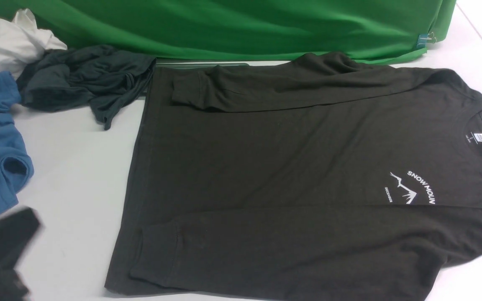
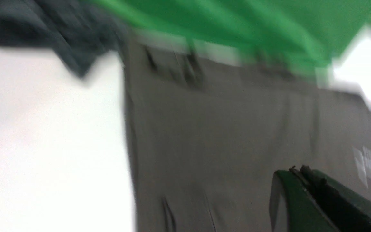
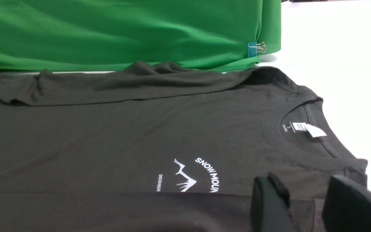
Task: Fold a long-sleeved shirt on a white desktop.
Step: 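Grasp the left edge of the dark T-shirt lying flat on the table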
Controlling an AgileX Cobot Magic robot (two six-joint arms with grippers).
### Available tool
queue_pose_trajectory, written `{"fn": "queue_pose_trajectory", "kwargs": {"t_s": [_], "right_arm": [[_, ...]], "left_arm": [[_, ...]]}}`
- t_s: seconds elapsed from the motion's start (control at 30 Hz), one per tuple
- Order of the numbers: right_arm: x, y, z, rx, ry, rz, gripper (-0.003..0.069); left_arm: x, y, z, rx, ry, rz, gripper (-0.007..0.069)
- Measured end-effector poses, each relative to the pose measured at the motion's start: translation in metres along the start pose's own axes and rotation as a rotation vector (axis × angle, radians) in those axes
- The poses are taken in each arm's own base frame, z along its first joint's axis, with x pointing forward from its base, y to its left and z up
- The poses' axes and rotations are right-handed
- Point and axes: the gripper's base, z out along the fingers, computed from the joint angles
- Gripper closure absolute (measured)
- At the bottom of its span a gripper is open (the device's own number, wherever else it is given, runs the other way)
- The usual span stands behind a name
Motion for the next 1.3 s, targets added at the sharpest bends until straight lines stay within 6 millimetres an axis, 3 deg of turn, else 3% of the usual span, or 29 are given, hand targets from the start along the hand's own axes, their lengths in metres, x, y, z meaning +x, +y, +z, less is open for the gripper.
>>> {"fn": "queue_pose_trajectory", "kwargs": {"t_s": [0.23,0.43,0.63,0.87,1.0,1.07,1.17,1.3], "right_arm": [[0.0,0.0,0.0,0.0,-0.001,0.0,0.0419],[0.0,0.0,0.0,0.0,-0.001,0.0,0.0419],[0.0,0.0,0.0,0.0,-0.001,0.0,0.0419],[0.0,0.0,0.0,0.0,-0.001,0.0,0.0419],[-0.002,0.0,0.0,0.0,-0.021,0.0,0.0419],[-0.003,0.0,0.0,-0.003,-0.034,0.04,0.0419],[-0.009,0.001,0.0,-0.032,-0.094,0.331,0.0419],[-0.018,0.001,-0.002,-0.067,-0.192,0.594,0.0419]], "left_arm": [[-0.017,0.003,0.033,0.051,0.284,0.043,0.0605],[-0.017,0.008,0.06,0.124,0.404,0.08,0.0605],[-0.018,0.009,0.078,0.184,0.418,0.074,0.0605],[-0.01,-0.015,0.103,0.342,0.511,0.196,0.0605],[-0.019,-0.025,0.109,0.347,0.538,0.265,0.0605],[-0.024,-0.027,0.109,0.337,0.546,0.284,0.0605],[-0.037,-0.029,0.108,0.318,0.537,0.315,0.0605],[-0.04,-0.028,0.107,0.301,0.537,0.335,0.0605]]}}
